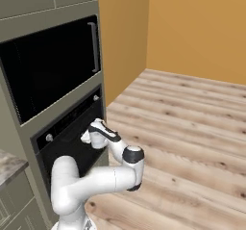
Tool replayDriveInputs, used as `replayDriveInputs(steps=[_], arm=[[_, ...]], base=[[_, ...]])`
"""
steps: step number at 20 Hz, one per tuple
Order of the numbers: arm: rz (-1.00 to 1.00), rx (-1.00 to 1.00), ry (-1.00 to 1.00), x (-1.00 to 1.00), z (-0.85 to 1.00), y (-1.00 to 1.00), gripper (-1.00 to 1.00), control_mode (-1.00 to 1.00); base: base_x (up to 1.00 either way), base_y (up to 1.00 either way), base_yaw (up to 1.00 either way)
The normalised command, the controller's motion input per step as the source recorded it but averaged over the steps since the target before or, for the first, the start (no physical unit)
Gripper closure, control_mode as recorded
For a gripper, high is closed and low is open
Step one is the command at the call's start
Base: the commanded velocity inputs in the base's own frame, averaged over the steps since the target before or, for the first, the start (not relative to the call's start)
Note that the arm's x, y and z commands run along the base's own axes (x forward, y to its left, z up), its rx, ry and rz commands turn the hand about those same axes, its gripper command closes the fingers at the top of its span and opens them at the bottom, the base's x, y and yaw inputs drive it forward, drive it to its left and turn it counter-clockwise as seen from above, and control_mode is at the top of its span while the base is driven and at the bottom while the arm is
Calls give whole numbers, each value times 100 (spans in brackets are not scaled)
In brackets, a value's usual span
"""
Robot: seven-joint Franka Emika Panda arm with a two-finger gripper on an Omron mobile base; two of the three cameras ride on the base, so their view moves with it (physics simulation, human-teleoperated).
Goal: Place the fish on the top rack of the oven, and slide the tray back inside. Close the oven door.
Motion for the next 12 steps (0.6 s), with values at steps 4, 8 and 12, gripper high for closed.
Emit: replayDriveInputs(steps=[4, 8, 12], arm=[[1, 9, -3, 57, -67, 100, -100, -100], [0, -8, 3, 6, -23, 90, -100, -100], [0, -6, 4, -17, -7, 2, -100, -100]], base=[[0, 0, 0], [0, 0, 0], [0, 0, 0]])
